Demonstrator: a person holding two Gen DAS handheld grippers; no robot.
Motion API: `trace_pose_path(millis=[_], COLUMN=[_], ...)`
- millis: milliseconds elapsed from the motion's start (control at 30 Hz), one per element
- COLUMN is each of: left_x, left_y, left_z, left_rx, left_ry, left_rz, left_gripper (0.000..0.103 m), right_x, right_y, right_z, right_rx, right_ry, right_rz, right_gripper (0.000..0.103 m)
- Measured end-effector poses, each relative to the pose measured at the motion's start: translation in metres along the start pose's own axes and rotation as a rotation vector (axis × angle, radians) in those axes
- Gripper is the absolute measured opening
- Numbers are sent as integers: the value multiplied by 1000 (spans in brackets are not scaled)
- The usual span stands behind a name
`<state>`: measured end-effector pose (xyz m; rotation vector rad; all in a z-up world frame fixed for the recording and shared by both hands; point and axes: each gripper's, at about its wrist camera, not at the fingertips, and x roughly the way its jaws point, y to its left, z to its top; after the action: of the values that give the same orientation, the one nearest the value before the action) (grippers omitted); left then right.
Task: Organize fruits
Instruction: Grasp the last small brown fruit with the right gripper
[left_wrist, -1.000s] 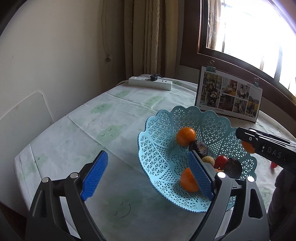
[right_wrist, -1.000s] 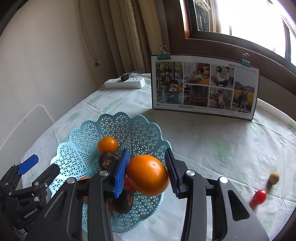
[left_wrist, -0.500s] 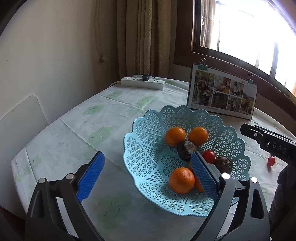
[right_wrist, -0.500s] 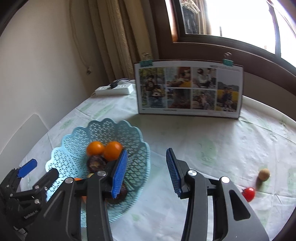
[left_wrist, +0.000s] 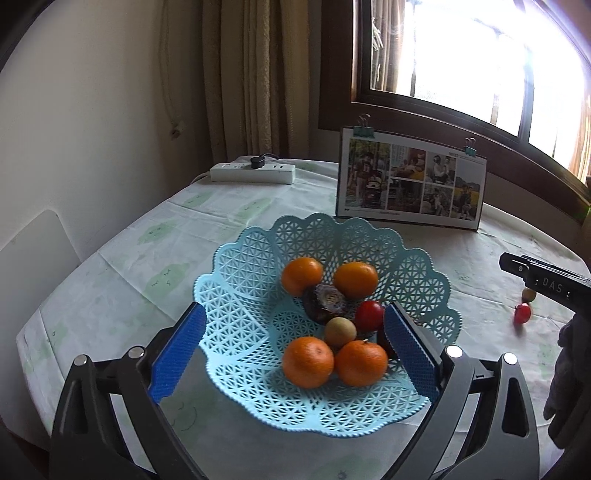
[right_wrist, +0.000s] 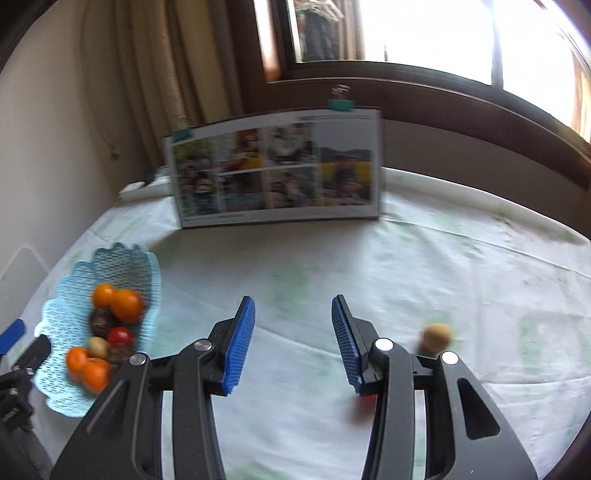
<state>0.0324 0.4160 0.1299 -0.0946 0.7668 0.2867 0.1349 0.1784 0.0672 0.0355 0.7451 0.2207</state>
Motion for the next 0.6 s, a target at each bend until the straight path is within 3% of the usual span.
trace_pose_path(millis=[267,600], left_x=[-2,-6], left_y=[-22,-43], left_z=[1,2], left_rx=[37,85], left_ry=[-1,-4], left_rz=[-29,-47], left_gripper=[98,98], right_x=[8,28], right_y=[-60,-92], right_z=[-4,-19], right_rx=[38,78], right_ry=[32,78], right_rz=[-115,-144], right_gripper=[44,44])
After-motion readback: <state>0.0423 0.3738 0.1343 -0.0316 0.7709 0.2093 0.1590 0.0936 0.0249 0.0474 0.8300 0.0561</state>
